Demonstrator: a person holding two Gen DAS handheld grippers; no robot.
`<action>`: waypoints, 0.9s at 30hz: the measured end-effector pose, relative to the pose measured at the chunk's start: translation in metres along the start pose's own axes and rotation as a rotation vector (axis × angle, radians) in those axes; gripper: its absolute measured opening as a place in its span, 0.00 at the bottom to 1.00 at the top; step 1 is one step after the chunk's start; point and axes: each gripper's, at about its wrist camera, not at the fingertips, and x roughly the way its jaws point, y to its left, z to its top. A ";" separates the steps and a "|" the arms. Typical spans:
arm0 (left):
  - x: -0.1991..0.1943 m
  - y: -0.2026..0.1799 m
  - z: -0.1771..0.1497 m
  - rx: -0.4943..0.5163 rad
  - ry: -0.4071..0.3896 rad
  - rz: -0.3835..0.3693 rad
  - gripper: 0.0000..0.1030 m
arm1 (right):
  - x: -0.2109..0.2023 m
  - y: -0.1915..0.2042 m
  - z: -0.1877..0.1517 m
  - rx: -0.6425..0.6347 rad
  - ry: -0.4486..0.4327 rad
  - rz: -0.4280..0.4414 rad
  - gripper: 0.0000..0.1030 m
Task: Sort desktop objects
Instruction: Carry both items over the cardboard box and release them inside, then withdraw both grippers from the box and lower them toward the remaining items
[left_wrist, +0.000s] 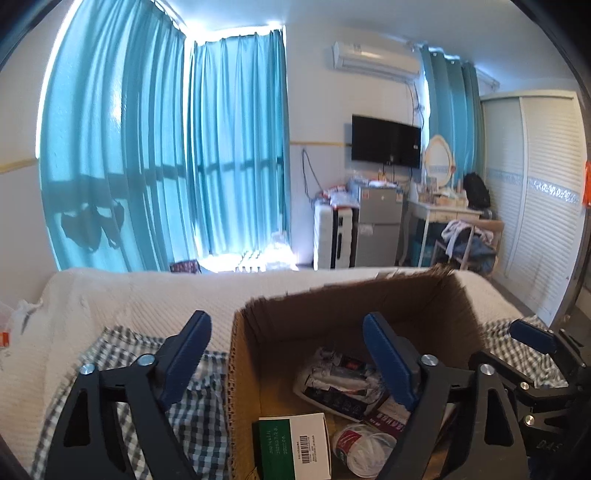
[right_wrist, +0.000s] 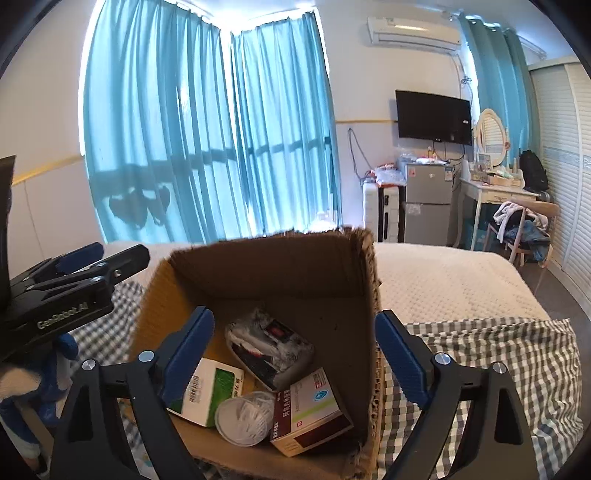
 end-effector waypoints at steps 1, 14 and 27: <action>-0.005 0.001 0.003 0.000 -0.011 0.003 0.89 | -0.007 0.001 0.003 0.002 -0.009 0.002 0.88; -0.103 0.003 0.033 -0.005 -0.143 0.006 1.00 | -0.101 0.019 0.028 -0.026 -0.126 -0.001 0.96; -0.172 0.012 0.037 -0.033 -0.192 0.041 1.00 | -0.179 0.041 0.031 -0.047 -0.219 0.015 1.00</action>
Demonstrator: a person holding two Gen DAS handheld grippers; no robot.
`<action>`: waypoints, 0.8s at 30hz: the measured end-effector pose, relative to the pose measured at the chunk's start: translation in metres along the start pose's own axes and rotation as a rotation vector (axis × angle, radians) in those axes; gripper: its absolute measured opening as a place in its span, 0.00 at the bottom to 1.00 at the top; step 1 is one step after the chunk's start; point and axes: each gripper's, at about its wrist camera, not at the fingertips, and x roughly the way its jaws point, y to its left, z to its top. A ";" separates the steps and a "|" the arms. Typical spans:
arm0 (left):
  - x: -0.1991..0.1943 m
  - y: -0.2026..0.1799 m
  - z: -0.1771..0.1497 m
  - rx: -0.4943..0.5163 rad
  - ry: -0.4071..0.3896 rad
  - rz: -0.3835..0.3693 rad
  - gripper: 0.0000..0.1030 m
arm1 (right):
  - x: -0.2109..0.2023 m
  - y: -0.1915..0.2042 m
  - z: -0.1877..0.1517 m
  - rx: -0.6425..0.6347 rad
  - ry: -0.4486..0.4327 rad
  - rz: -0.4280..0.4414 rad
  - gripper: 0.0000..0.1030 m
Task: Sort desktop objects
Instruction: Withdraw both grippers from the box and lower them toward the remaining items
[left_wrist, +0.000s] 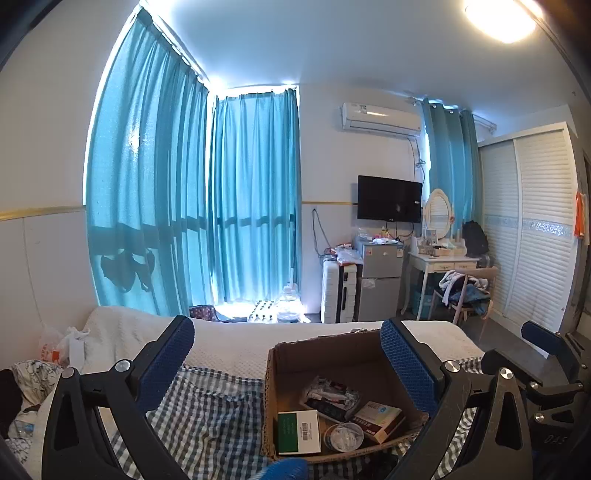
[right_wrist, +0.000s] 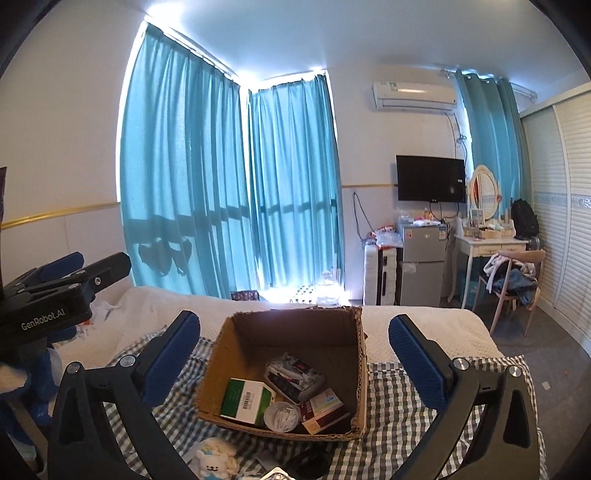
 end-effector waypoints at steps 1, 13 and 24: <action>-0.004 0.001 0.001 -0.002 -0.003 0.001 1.00 | -0.005 0.003 0.001 -0.003 -0.007 0.002 1.00; -0.023 0.010 -0.021 -0.010 0.012 0.017 1.00 | -0.029 0.014 -0.015 0.008 -0.002 -0.005 1.00; -0.020 0.020 -0.067 -0.009 0.101 0.046 1.00 | -0.024 0.005 -0.064 0.031 0.096 0.002 1.00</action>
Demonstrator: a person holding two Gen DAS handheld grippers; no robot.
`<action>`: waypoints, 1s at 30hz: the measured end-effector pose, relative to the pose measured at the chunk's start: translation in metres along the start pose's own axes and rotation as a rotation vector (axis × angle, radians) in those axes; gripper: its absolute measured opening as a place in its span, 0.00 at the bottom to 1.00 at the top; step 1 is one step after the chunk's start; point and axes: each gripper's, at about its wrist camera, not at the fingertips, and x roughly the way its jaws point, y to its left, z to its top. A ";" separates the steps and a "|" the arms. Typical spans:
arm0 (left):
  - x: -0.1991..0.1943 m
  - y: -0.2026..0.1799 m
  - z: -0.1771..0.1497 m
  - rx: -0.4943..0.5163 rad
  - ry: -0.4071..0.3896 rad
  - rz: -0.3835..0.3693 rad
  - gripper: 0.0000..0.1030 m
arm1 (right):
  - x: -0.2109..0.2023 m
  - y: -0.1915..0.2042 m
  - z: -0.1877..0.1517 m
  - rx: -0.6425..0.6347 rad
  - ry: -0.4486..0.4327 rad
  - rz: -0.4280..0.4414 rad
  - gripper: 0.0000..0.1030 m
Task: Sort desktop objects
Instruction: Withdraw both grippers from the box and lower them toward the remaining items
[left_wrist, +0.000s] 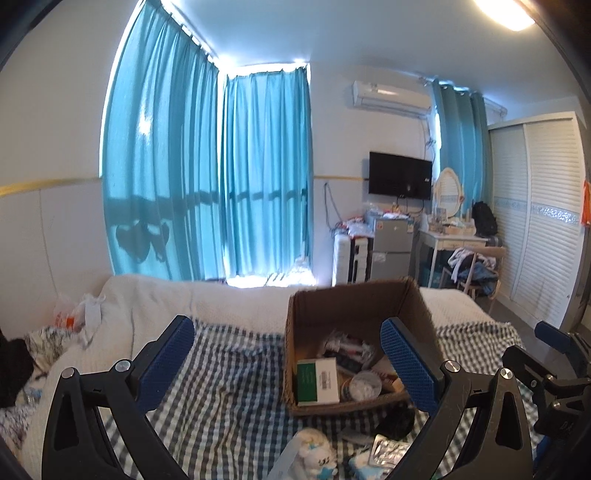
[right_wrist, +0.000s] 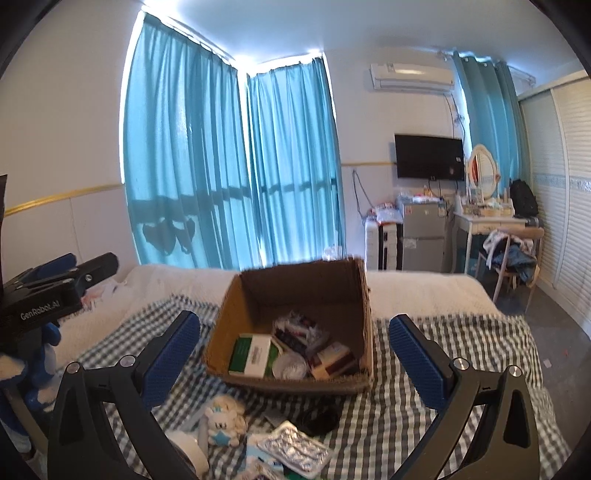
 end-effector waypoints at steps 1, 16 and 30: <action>0.001 0.002 -0.007 -0.003 0.009 0.005 1.00 | 0.002 -0.003 -0.007 0.007 0.020 0.003 1.00; 0.036 0.026 -0.102 0.015 0.268 0.047 1.00 | 0.024 -0.027 -0.093 0.006 0.236 -0.026 1.00; 0.063 0.032 -0.168 0.052 0.517 0.003 1.00 | 0.047 -0.031 -0.153 -0.011 0.451 -0.002 0.86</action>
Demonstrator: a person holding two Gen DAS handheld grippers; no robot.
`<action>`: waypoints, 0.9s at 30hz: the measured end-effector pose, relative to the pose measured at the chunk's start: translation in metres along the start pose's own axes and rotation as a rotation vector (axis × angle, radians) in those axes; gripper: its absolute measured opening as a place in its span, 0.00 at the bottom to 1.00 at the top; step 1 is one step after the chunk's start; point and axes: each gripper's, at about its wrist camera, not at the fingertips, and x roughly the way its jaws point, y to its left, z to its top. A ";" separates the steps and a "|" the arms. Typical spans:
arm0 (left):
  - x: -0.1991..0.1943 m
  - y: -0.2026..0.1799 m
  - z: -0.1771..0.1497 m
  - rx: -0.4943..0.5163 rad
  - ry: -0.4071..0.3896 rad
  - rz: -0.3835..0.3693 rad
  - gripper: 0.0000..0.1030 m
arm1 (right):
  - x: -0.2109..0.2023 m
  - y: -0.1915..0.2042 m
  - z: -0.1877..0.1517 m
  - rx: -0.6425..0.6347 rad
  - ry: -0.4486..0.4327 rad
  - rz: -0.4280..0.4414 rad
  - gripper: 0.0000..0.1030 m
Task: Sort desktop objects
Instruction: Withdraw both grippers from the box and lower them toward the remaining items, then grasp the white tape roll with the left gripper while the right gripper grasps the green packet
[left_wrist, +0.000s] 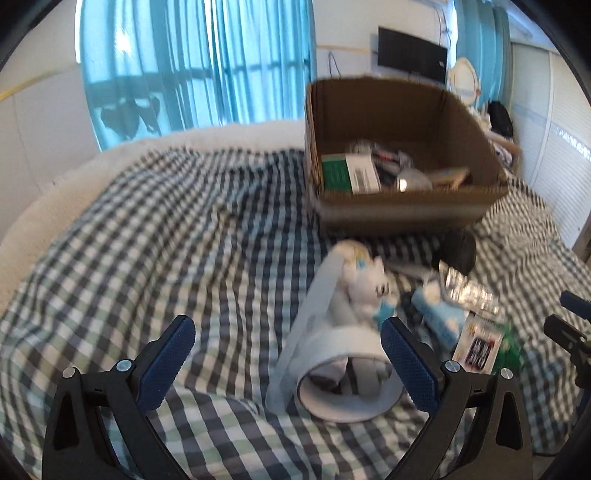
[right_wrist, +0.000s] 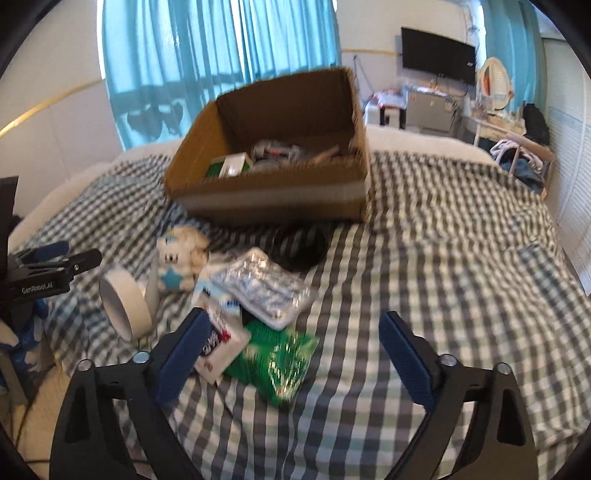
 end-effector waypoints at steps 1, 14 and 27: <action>0.005 0.001 -0.003 0.003 0.022 0.001 0.99 | 0.003 0.001 -0.003 -0.007 0.014 0.003 0.82; 0.046 -0.009 -0.015 0.046 0.187 -0.015 0.79 | 0.044 -0.001 -0.021 -0.013 0.170 0.013 0.68; 0.064 -0.030 -0.017 0.118 0.221 -0.065 0.42 | 0.068 0.013 -0.023 -0.058 0.200 0.058 0.71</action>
